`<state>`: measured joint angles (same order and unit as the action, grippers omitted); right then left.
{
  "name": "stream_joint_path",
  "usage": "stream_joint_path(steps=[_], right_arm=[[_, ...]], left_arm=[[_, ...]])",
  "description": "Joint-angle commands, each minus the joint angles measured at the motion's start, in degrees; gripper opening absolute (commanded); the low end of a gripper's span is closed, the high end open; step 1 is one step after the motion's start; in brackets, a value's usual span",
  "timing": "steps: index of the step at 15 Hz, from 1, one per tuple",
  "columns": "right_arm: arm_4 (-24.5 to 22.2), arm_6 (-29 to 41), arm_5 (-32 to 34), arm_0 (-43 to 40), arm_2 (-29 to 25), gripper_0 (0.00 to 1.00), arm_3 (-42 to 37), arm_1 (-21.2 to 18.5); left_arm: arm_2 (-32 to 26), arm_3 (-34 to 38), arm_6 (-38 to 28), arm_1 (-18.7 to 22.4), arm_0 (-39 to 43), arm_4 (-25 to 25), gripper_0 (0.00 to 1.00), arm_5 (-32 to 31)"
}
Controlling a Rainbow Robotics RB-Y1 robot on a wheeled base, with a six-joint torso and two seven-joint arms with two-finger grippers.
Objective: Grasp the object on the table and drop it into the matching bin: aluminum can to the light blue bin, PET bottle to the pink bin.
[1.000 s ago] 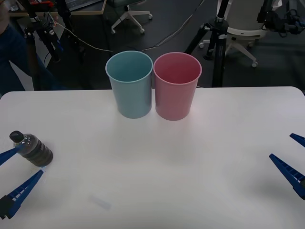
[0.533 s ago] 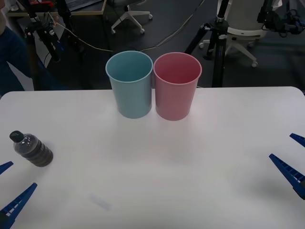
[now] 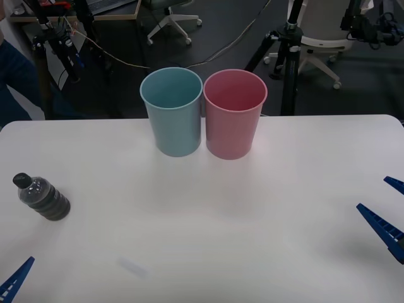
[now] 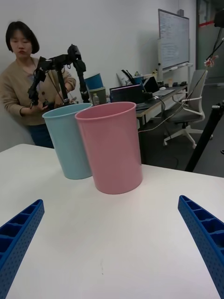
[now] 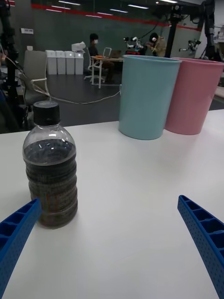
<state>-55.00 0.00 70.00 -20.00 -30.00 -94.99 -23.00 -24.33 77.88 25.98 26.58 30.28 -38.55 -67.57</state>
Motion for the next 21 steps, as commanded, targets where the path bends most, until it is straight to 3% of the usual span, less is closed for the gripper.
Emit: stream_joint_path(steps=[1,6,17,21], right_arm=[[0.0,0.0,0.0,0.0,0.0,1.0,-0.01,0.0],[0.0,0.0,0.0,0.0,0.0,1.0,-0.01,0.0],[0.0,0.0,0.0,0.0,0.0,1.0,-0.01,0.0],[0.0,0.0,0.0,0.0,0.0,1.0,-0.01,0.0]], left_arm=[[1.04,-5.63,4.87,0.93,-3.48,1.55,1.0,0.07],[3.41,-14.6,9.44,1.46,-10.33,1.9,1.0,0.07],[4.21,-32.62,12.26,3.75,-25.1,1.9,1.0,0.07],[6.05,-34.99,12.43,3.75,-28.61,1.73,1.0,0.86]])
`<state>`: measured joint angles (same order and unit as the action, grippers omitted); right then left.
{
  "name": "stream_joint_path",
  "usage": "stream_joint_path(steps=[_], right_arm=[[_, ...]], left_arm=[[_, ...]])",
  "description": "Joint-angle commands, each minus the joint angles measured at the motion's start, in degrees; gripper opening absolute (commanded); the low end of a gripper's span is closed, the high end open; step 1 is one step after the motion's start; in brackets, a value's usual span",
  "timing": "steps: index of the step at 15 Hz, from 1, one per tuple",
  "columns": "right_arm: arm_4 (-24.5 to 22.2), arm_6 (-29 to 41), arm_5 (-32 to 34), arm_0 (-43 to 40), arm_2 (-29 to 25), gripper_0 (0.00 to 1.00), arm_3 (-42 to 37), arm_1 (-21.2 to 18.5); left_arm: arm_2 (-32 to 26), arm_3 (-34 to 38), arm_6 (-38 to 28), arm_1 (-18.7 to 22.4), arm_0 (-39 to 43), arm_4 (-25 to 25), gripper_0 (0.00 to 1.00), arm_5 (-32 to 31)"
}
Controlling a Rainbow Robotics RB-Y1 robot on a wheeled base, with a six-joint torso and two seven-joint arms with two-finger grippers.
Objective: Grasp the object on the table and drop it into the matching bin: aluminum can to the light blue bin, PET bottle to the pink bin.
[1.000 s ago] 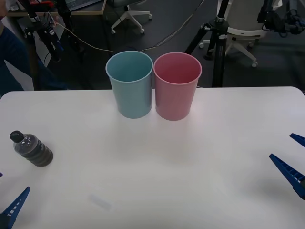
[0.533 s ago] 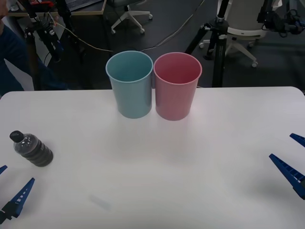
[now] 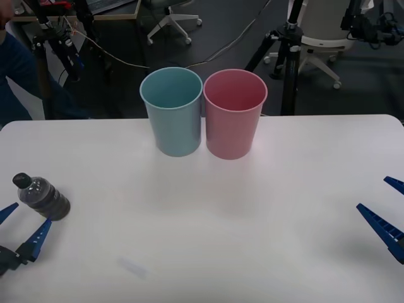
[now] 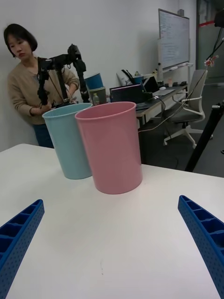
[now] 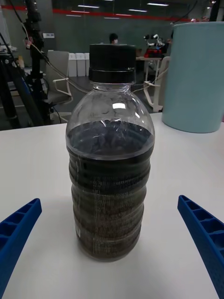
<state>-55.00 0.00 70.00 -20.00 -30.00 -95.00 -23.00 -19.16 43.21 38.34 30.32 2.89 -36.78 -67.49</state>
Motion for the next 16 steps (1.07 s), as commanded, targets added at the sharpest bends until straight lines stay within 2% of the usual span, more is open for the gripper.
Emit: stream_joint_path(steps=[1,16], right_arm=[[0.0,0.0,0.0,0.0,0.0,1.0,0.0,0.0],[0.0,0.0,0.0,0.0,0.0,1.0,0.0,0.0]], left_arm=[[1.41,-0.32,0.07,0.0,-1.83,-0.04,1.0,1.4],[5.28,-0.32,-1.78,-0.18,-8.34,-0.92,1.0,9.75]])
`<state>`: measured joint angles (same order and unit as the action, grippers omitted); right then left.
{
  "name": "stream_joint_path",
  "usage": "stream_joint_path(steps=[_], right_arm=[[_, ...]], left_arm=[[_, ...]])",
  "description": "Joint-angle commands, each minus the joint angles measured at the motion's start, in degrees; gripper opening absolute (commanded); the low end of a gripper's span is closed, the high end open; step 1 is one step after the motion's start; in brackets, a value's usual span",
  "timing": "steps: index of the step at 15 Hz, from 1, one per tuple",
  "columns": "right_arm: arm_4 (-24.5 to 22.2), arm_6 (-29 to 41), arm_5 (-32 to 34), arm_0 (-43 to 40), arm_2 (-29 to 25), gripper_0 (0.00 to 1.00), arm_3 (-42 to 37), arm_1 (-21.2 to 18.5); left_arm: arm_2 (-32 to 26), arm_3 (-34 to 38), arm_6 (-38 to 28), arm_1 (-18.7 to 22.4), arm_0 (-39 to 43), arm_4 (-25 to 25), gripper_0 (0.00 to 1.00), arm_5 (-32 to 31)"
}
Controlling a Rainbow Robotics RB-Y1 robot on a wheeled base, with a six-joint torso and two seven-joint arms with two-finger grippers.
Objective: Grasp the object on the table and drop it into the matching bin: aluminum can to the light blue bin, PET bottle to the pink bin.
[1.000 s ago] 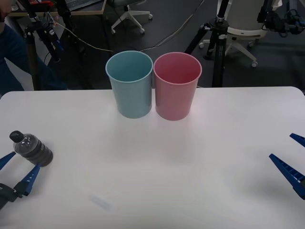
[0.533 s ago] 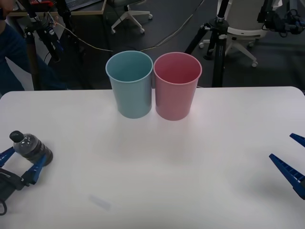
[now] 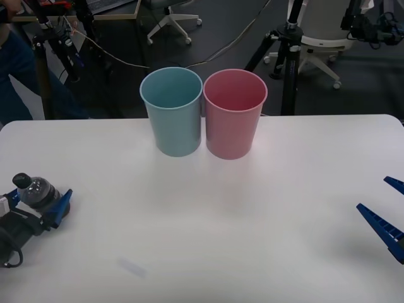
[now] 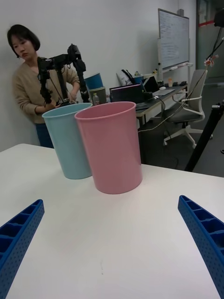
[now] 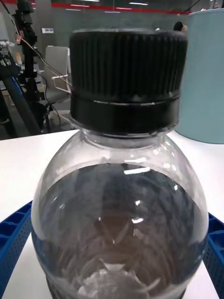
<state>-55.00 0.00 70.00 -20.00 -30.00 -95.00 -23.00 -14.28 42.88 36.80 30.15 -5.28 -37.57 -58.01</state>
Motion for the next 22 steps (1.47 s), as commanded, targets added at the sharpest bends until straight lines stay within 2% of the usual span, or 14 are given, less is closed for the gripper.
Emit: stream_joint_path(steps=[1,2,3,4,20,22], right_arm=[[0.0,0.0,0.0,0.0,0.0,1.0,0.0,0.0],[0.0,0.0,0.0,0.0,0.0,1.0,0.0,0.0],[0.0,0.0,0.0,0.0,0.0,1.0,0.0,0.0],[0.0,0.0,0.0,0.0,0.0,1.0,0.0,0.0],[0.0,0.0,0.0,0.0,0.0,1.0,0.0,0.0],[0.0,0.0,0.0,0.0,0.0,1.0,0.0,0.0]], left_arm=[[0.31,0.01,-0.41,0.0,-0.17,-0.22,0.93,0.27],[0.39,0.01,-0.77,0.0,-0.17,-0.48,0.52,0.27],[0.39,0.01,-1.12,0.0,-0.17,-0.48,0.16,0.53],[0.31,0.01,-1.56,0.0,-0.25,-0.31,0.0,1.06],[0.13,0.71,-3.23,0.09,0.1,-1.36,0.0,-0.35],[0.04,2.64,-4.28,0.09,0.98,-1.98,0.0,-0.26]])
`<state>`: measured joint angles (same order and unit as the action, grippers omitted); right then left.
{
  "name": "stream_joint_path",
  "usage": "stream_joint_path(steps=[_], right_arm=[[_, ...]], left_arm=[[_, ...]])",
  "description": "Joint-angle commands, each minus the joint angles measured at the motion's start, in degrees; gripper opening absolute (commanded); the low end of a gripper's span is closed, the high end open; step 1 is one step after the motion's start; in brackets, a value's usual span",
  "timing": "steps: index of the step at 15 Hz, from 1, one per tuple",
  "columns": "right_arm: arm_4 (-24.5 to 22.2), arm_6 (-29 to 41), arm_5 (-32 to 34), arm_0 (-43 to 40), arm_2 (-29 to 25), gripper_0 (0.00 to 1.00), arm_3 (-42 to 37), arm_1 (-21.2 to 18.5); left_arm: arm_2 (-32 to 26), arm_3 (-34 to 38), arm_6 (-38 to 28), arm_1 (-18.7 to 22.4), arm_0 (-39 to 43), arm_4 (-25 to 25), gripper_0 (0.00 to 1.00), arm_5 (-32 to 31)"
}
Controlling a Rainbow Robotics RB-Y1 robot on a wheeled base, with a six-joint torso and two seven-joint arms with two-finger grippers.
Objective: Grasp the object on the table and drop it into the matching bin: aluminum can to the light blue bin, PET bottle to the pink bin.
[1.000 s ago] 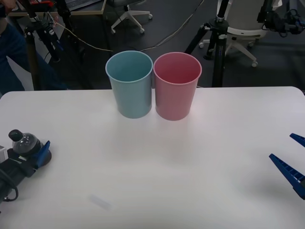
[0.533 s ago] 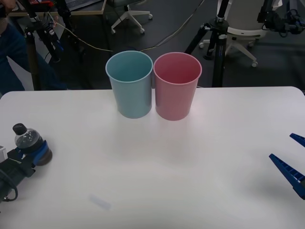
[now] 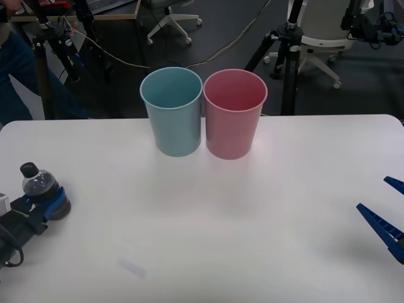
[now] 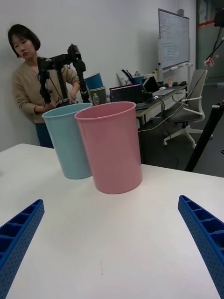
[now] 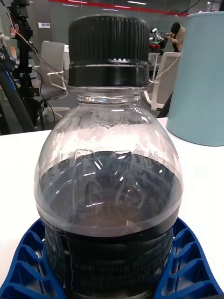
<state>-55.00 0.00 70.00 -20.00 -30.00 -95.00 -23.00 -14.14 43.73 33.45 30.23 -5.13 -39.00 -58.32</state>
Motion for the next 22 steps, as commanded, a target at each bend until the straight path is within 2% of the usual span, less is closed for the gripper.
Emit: stream_joint_path(steps=[1,6,12,16,20,22], right_arm=[[0.0,0.0,0.0,0.0,0.0,1.0,0.0,0.0],[0.0,0.0,0.0,0.0,0.0,1.0,0.0,0.0],[0.0,0.0,0.0,0.0,0.0,1.0,0.0,0.0],[0.0,0.0,0.0,0.0,0.0,1.0,0.0,0.0],[0.0,0.0,0.0,0.0,0.0,1.0,0.0,0.0],[0.0,0.0,0.0,0.0,0.0,1.0,0.0,0.0]], left_arm=[[-0.01,3.11,-1.37,0.01,1.62,-0.64,0.0,0.14],[0.43,17.35,-5.67,-0.08,8.91,-2.66,0.0,4.89],[0.61,40.03,-21.32,0.01,17.79,-11.54,0.0,8.75],[3.25,55.06,-24.13,0.88,23.32,-14.52,0.0,15.17],[4.48,62.53,-25.54,3.17,23.32,-15.05,0.0,15.35],[5.18,66.22,-29.93,5.63,23.32,-15.05,0.0,15.43]])
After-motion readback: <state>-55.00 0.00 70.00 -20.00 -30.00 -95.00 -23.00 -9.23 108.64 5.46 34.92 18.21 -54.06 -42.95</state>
